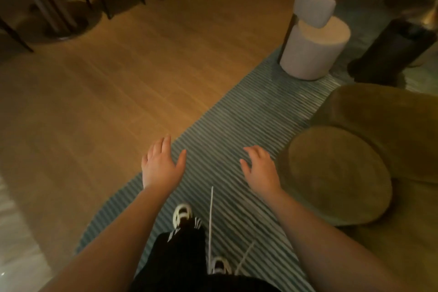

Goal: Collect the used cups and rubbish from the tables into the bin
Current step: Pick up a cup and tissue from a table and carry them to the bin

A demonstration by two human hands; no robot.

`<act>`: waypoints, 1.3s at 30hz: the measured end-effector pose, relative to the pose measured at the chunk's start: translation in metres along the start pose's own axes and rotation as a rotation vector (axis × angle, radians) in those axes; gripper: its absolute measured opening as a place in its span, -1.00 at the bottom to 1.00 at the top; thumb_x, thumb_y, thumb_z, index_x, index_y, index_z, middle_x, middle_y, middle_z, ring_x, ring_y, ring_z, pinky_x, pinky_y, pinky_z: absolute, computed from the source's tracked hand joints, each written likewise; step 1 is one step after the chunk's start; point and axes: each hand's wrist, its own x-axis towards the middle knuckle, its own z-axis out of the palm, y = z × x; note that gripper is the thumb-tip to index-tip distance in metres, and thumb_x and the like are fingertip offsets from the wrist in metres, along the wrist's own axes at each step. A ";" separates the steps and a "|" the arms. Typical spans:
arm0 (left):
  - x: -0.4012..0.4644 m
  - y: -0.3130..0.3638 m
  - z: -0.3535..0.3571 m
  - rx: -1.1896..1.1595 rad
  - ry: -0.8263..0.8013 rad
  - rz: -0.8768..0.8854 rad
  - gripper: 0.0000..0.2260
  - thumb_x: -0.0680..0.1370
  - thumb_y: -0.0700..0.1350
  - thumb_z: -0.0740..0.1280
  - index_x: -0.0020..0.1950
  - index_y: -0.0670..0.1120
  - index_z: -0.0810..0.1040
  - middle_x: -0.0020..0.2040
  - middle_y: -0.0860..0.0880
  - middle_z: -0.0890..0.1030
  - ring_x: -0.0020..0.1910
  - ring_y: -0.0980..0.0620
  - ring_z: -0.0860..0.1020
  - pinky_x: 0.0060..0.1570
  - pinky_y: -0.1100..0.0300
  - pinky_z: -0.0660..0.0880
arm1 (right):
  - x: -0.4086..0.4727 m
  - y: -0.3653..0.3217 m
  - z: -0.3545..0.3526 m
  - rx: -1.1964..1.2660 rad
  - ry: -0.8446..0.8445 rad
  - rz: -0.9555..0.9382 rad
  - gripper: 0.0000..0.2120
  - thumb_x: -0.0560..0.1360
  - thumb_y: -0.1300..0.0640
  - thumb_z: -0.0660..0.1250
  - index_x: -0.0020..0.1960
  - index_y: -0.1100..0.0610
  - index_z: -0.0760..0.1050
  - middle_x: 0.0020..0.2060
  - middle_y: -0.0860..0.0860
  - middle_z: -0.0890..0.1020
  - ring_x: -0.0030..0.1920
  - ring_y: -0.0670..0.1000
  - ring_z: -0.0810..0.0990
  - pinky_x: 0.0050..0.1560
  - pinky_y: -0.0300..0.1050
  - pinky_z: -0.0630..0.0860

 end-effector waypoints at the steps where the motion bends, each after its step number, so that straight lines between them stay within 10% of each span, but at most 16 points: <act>1: 0.031 0.003 0.002 -0.006 0.004 0.001 -0.39 0.56 0.23 0.08 0.51 -0.08 0.16 0.47 -0.12 0.28 0.45 -0.10 0.21 0.37 -0.12 0.18 | 0.030 -0.002 -0.002 0.005 -0.005 0.010 -0.60 0.61 -0.04 0.14 0.39 0.09 0.34 0.35 0.05 0.40 0.34 0.09 0.36 0.30 0.05 0.39; 18: 0.651 0.067 0.027 0.086 -0.135 0.271 -0.39 0.56 0.23 0.09 0.52 -0.06 0.16 0.46 -0.13 0.29 0.45 -0.08 0.21 0.35 -0.06 0.21 | 0.595 -0.026 -0.062 0.097 0.210 0.314 -0.62 0.60 0.04 0.19 0.37 0.13 0.37 0.34 0.10 0.42 0.32 0.13 0.37 0.30 0.10 0.37; 39: 1.290 0.427 0.169 0.088 -0.235 0.424 -0.39 0.55 0.23 0.09 0.51 -0.07 0.18 0.46 -0.12 0.29 0.39 -0.13 0.28 0.30 -0.05 0.25 | 1.211 0.202 -0.253 0.113 0.307 0.469 -0.64 0.58 0.07 0.22 0.34 0.16 0.40 0.27 0.11 0.47 0.28 0.13 0.43 0.26 0.03 0.40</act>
